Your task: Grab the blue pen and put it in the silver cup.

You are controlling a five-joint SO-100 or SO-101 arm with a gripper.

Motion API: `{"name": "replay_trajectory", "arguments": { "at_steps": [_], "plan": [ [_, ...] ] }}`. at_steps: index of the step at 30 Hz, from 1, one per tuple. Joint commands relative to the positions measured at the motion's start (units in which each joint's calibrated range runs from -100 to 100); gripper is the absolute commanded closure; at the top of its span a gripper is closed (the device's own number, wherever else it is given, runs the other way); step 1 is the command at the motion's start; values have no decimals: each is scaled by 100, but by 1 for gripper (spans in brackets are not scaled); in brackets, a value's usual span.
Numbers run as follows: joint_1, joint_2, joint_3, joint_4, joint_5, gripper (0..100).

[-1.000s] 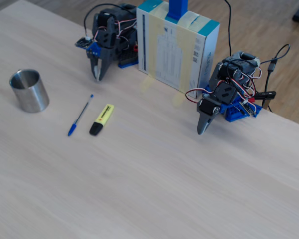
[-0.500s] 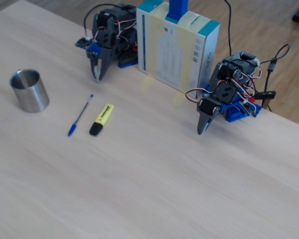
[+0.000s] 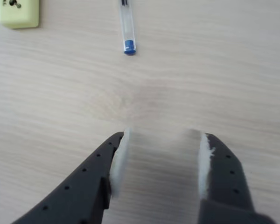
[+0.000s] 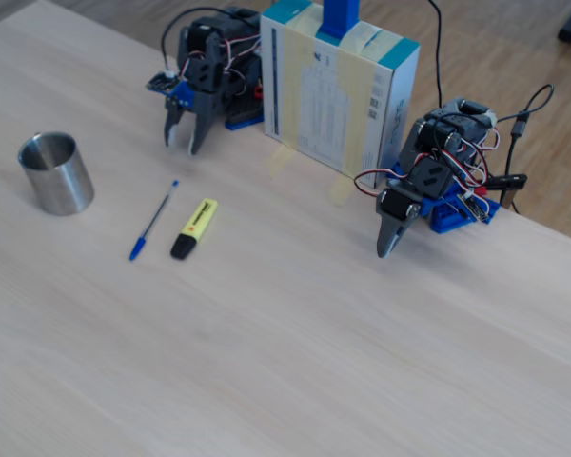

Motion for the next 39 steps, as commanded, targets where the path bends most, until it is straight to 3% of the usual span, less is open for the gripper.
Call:
{"name": "replay_trajectory", "arguments": {
  "at_steps": [1, 13, 39],
  "plan": [
    [-175, 83, -236, 64, 17, 69],
    [-332, 2278, -1506, -871, 17, 68],
    [-637, 7913, -6595, -897, 12, 69]
  ]
}}
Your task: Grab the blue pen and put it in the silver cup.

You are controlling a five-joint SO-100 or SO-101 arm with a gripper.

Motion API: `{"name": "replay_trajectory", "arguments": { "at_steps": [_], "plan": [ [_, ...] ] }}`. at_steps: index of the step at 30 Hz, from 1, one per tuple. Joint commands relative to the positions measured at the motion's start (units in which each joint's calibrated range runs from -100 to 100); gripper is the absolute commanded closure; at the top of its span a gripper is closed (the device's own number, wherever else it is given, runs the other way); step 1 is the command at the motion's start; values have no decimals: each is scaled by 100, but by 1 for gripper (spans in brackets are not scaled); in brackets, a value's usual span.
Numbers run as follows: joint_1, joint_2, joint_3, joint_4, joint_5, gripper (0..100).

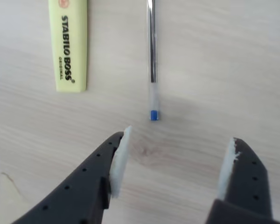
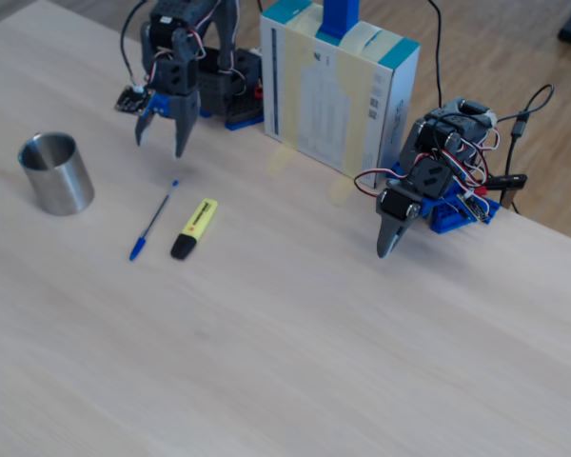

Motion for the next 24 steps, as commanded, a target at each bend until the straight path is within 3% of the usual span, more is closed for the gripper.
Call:
{"name": "replay_trajectory", "arguments": {
  "at_steps": [1, 11, 24],
  "plan": [
    [2, 645, -930, -43, 22, 69],
    [-7, 2083, -2509, -77, 22, 69],
    [-120, 3629, -3180, -892, 27, 69]
  ]
}}
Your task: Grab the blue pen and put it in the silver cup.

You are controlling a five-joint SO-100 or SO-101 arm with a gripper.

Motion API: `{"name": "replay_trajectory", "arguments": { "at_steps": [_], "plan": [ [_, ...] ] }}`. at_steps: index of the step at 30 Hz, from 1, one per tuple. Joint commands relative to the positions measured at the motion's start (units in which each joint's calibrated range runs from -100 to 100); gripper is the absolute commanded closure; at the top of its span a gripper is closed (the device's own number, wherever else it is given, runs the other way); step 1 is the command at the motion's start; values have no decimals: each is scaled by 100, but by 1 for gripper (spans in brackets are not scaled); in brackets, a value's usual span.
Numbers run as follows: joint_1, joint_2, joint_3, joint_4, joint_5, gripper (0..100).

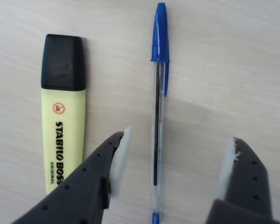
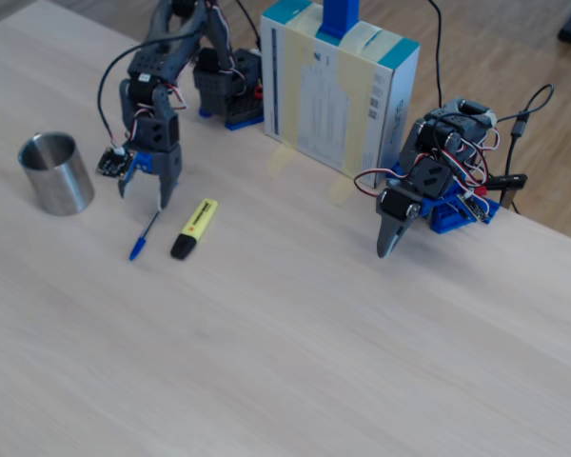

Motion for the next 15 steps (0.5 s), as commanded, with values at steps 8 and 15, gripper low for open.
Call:
{"name": "replay_trajectory", "arguments": {
  "at_steps": [8, 15],
  "plan": [
    [63, 685, -402, -72, -35, 69],
    [150, 1142, -392, -346, 1, 69]
  ]
}}
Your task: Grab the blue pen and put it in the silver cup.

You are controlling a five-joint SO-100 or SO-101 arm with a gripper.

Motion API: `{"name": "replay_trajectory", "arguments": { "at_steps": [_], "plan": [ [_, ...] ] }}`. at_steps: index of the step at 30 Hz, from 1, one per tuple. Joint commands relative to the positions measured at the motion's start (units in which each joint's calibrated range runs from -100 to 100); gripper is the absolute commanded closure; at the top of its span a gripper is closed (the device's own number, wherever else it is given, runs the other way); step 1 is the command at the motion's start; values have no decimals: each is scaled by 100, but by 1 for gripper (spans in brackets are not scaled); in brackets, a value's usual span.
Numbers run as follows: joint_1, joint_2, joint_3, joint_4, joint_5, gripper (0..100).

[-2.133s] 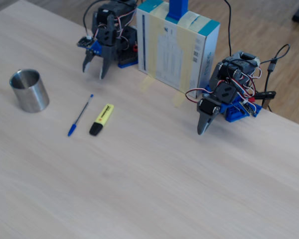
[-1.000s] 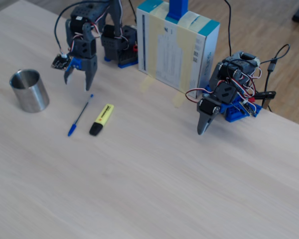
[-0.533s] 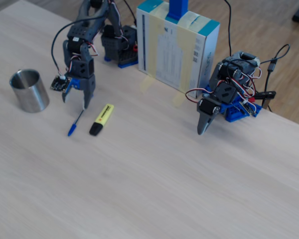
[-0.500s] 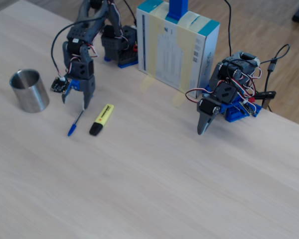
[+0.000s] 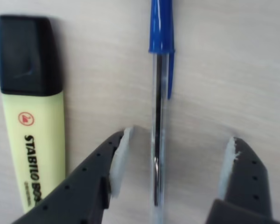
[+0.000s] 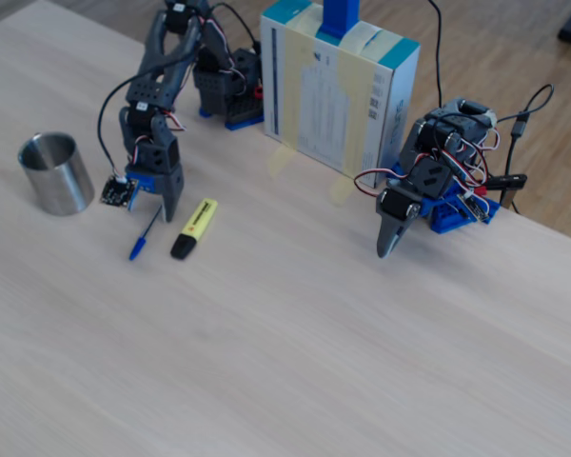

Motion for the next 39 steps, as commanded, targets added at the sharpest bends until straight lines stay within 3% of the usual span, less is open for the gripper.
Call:
{"name": "replay_trajectory", "arguments": {
  "at_steps": [1, 19, 28, 39],
  "plan": [
    [94, 95, -176, -128, -4, 69],
    [24, 136, -85, -437, -35, 70],
    [41, 128, -67, -394, -46, 93],
    [94, 86, 132, -446, -56, 98]
  ]
}}
